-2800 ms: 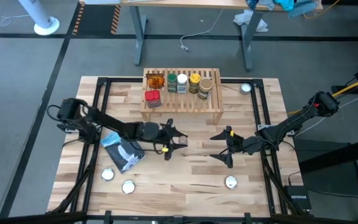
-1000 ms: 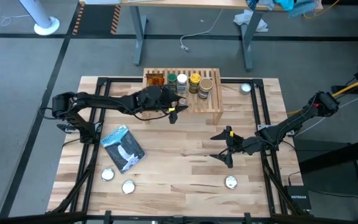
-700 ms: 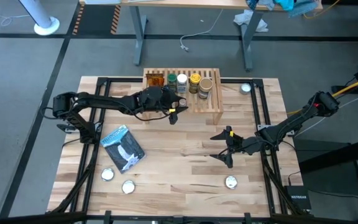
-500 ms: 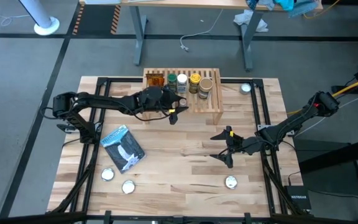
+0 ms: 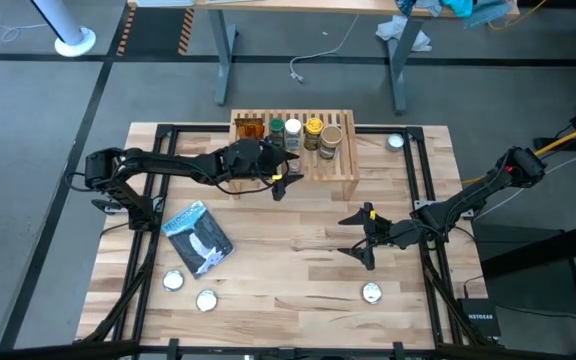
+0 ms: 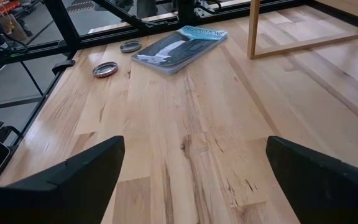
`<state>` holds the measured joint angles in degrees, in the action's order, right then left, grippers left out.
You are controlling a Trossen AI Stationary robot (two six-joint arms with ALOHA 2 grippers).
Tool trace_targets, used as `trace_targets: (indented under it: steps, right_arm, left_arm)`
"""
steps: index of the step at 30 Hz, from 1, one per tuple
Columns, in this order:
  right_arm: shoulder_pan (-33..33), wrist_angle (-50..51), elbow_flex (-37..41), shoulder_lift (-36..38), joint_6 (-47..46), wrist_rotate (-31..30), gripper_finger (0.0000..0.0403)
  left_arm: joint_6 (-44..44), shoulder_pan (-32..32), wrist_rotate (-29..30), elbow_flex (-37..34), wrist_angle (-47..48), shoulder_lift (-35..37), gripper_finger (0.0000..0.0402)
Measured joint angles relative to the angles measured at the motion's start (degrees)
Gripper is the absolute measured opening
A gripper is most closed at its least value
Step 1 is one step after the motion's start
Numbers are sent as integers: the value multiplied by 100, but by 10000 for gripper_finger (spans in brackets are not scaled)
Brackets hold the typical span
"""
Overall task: Shelf spices
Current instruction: Return to Home Position
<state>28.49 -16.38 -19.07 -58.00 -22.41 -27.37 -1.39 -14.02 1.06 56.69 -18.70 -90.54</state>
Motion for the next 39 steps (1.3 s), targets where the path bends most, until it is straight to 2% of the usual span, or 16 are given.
trace_targets:
  steps: [7, 21, 24, 31, 39]
  right_arm:
    - [-2, 0, 0, 2, -1, 0, 397]
    - [0, 0, 0, 2, 0, 0, 397]
    - [0, -1, 0, 0, -2, 0, 397]
    - [0, 0, -2, 2, -2, 0, 397]
    - [-1, 1, -4, 1, -1, 0, 397]
  left_arm:
    - [-37, -3, 59, 0, -356, 0, 310]
    - [-385, 121, 15, 148, -531, 311, 311]
    - [-487, 259, 7, 365, 19, 591, 311]
    - [-445, 1005, 522, 957, 2409, 1608, 303]
    - [651, 2342, 1235, 1029, 4303, 3104, 269]
